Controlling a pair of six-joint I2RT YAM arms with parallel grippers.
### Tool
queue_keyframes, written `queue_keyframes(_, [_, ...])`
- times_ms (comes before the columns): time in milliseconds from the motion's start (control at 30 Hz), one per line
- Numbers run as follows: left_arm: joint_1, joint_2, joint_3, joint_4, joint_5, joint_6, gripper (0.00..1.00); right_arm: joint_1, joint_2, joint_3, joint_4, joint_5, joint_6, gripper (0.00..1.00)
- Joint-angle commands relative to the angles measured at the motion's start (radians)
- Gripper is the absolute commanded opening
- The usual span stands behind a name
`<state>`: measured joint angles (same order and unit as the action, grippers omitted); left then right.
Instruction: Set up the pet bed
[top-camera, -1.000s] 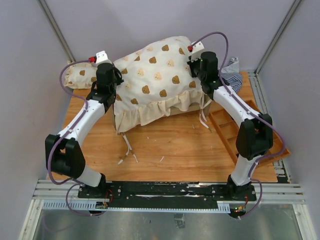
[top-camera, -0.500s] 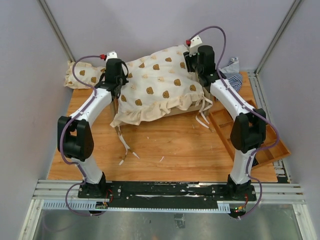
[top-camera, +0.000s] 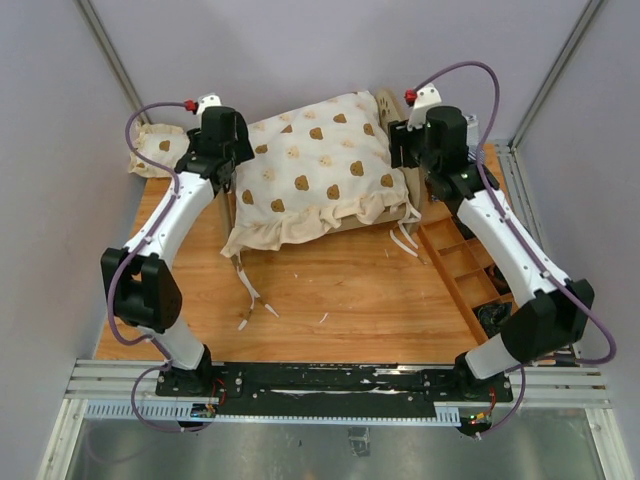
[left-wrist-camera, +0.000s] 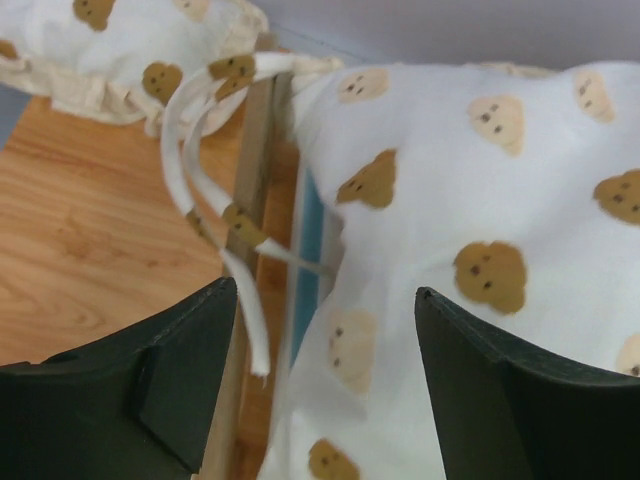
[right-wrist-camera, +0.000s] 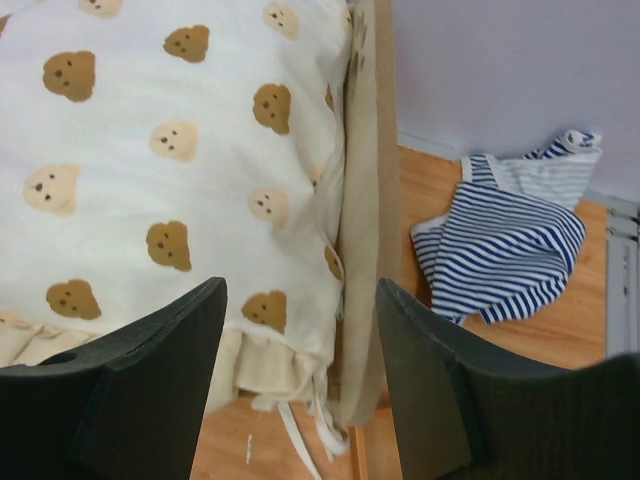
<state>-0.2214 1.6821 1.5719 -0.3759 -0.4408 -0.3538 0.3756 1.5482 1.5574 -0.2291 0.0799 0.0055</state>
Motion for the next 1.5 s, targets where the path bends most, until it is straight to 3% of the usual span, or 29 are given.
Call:
queue_keyframes(0, [0.009,-0.124,-0.111,-0.094,-0.081,-0.005,0.76,0.01,-0.096,-0.112,-0.046,0.118,-0.014,0.64])
queue_keyframes(233, [0.015,-0.174,-0.287,-0.06,0.024,-0.034,0.74,-0.04,-0.039,-0.096,-0.085,0.2,-0.086,0.62])
queue_keyframes(500, [0.014,-0.117,-0.289,-0.121,-0.043,-0.006,0.64,-0.076,0.036,-0.106,-0.105,0.066,-0.084,0.4])
queue_keyframes(567, [0.016,-0.111,-0.292,-0.134,-0.024,0.012,0.52,-0.075,0.029,-0.119,-0.105,0.061,-0.081,0.32])
queue_keyframes(633, [0.015,-0.113,-0.294,-0.156,0.01,0.014,0.32,-0.074,0.012,-0.131,-0.11,0.066,-0.08,0.22])
queue_keyframes(733, [0.015,-0.162,-0.333,-0.161,0.09,0.011,0.14,-0.075,-0.031,-0.137,-0.137,0.076,-0.071,0.12])
queue_keyframes(800, [0.015,-0.211,-0.37,-0.159,0.131,0.003,0.08,-0.074,-0.067,-0.159,-0.147,0.06,-0.064,0.09])
queue_keyframes(933, [0.014,-0.3,-0.449,-0.136,0.208,-0.018,0.06,-0.074,-0.122,-0.208,-0.149,0.045,-0.047,0.08])
queue_keyframes(1000, [0.014,-0.328,-0.481,-0.134,0.223,-0.036,0.08,-0.074,-0.129,-0.213,-0.155,0.066,-0.036,0.12])
queue_keyframes(1033, [0.014,-0.339,-0.492,-0.136,0.221,-0.044,0.15,-0.075,-0.128,-0.209,-0.159,0.075,-0.028,0.19])
queue_keyframes(1100, [0.015,-0.357,-0.501,-0.146,0.2,-0.057,0.43,-0.075,-0.122,-0.186,-0.184,0.09,-0.008,0.35])
queue_keyframes(1200, [0.016,-0.384,-0.486,-0.164,0.155,-0.053,0.65,-0.068,-0.124,-0.15,-0.245,0.101,0.038,0.49])
queue_keyframes(1333, [0.015,-0.46,-0.468,-0.178,0.168,-0.017,0.71,-0.04,-0.16,-0.12,-0.322,0.115,0.111,0.54])
queue_keyframes(1467, [0.014,-0.552,-0.495,-0.16,0.342,0.063,0.72,0.018,-0.222,-0.155,-0.345,0.096,0.158,0.56])
